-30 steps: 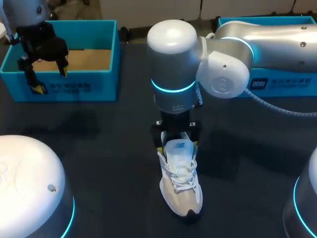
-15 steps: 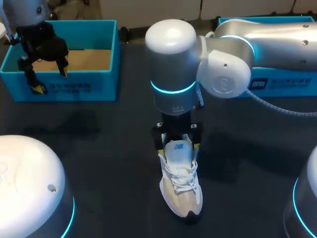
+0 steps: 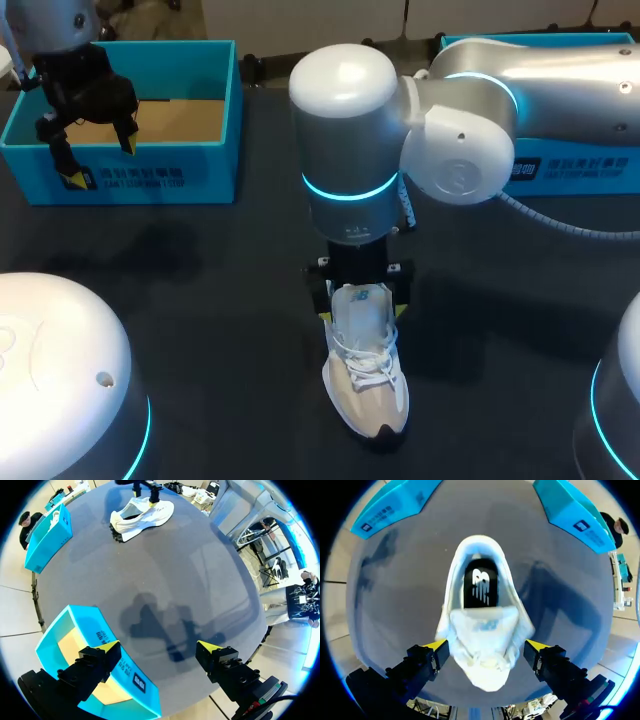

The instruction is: Take the shoe out of the shoebox, open the shoe tongue, remove and reinsert the insole, then place the shoe into the shoebox

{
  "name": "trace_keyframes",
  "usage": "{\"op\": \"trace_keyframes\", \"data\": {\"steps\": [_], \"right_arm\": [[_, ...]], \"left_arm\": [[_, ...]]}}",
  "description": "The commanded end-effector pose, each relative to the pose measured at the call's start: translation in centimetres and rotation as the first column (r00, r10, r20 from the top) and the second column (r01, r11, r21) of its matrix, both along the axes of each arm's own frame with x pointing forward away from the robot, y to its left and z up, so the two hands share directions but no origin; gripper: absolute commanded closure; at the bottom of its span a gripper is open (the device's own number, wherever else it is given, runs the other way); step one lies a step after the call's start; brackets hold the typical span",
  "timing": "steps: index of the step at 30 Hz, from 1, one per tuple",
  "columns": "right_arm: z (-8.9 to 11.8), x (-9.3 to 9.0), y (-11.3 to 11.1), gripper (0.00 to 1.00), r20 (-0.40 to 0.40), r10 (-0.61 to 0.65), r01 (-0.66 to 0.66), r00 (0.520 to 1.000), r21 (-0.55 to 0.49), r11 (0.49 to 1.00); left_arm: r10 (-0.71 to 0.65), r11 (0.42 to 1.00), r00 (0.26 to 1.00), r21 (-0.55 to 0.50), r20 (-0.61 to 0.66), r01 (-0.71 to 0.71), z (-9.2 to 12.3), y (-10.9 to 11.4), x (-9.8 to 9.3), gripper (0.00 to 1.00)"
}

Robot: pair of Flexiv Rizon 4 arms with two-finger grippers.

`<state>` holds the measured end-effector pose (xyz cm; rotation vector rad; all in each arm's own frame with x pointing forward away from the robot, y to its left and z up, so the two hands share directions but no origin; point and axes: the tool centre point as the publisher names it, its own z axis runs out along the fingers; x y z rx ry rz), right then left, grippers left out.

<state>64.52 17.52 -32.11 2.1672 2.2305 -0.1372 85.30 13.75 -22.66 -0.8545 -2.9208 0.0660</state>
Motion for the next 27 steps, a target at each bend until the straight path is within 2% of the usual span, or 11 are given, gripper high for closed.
{"op": "trace_keyframes", "data": {"steps": [1,3,4,5,7,8,10,14,18,23,27], "right_arm": [[2.1,-1.8,-0.5,0.0,0.031,-0.001,0.0,1.0,0.014,1.0],[2.7,-2.2,-0.4,0.06,0.037,-0.003,0.002,0.999,0.018,1.0],[2.9,-2.4,-0.3,0.22,0.04,-0.003,0.002,0.999,0.023,1.0],[3.1,-2.6,-0.3,0.52,0.044,-0.005,0.003,0.999,0.027,1.0],[3.2,-2.7,-0.2,0.64,0.051,-0.004,0.002,0.999,0.036,0.999],[3.2,-2.7,0.0,0.73,0.055,-0.001,-0.001,0.998,0.041,0.999],[2.7,-2.3,0.4,0.78,0.056,0.017,-0.02,0.998,0.054,0.998],[1.4,-1.1,0.8,0.77,0.038,0.046,-0.048,0.998,0.048,0.998],[0.4,0.2,0.5,0.84,0.038,0.053,-0.055,0.998,0.053,0.997],[-0.8,1.3,0.5,0.8,0.025,0.055,-0.056,0.998,0.043,0.998],[-2.3,2.1,0.6,0.84,0.007,0.058,-0.058,0.998,0.045,0.997]], "left_arm": [[-0.001,1.0,1.0,0.001,0.001,0.001,0.0,0.1,0.0,0.0],[-0.001,1.0,1.0,0.001,0.001,0.001,0.0,0.1,0.0,0.0],[-0.001,1.0,1.0,0.001,0.001,0.001,0.0,0.1,0.0,0.0],[-0.001,1.0,1.0,0.001,0.001,0.001,0.0,0.1,0.0,0.0],[-0.001,1.0,1.0,0.001,0.001,0.001,0.0,0.1,0.0,0.0],[-0.001,1.0,1.0,0.001,0.001,0.001,0.0,0.1,0.0,0.0],[-0.001,1.0,1.0,0.001,0.001,0.001,0.0,0.1,0.0,0.0],[-0.001,1.0,1.0,0.001,0.001,0.001,0.0,0.1,0.0,0.0],[-0.001,1.0,1.0,0.001,0.001,0.001,0.0,0.1,0.0,0.0],[-0.001,1.0,1.0,0.001,0.001,0.001,0.0,0.1,0.0,0.0],[-0.001,1.0,1.0,0.001,0.001,0.001,0.0,0.1,0.0,0.0]]}}
